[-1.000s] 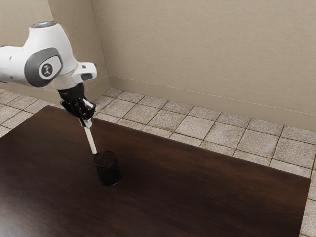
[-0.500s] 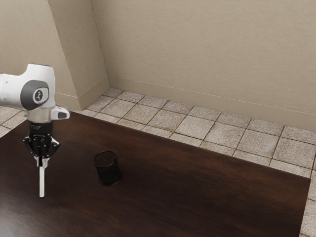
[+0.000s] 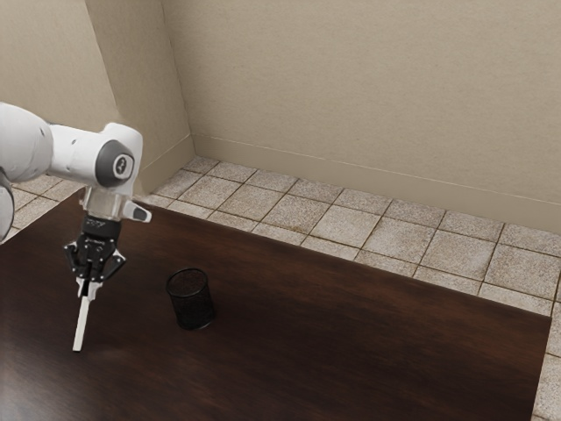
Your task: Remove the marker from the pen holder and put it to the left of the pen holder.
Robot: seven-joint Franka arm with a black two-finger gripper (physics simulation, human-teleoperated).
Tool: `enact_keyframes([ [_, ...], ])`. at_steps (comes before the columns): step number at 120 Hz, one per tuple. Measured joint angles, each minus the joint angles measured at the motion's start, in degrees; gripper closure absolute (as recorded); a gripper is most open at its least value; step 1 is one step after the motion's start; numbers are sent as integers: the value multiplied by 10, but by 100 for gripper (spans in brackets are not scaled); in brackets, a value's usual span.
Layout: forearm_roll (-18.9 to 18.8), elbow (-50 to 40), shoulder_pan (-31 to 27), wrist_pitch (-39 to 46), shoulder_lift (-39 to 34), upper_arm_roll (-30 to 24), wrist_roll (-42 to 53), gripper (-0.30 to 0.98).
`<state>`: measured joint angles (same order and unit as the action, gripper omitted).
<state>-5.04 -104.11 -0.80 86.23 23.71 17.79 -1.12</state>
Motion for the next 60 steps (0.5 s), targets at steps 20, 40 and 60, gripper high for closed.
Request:
enact_keyframes([
  [20, 17, 1, -8, -65, 17, 3, -7, 76],
  [40, 22, -4, -9, -119, 28, 3, -23, 76],
  [60, 27, -4, -9, -141, 32, 2, -35, 54],
])
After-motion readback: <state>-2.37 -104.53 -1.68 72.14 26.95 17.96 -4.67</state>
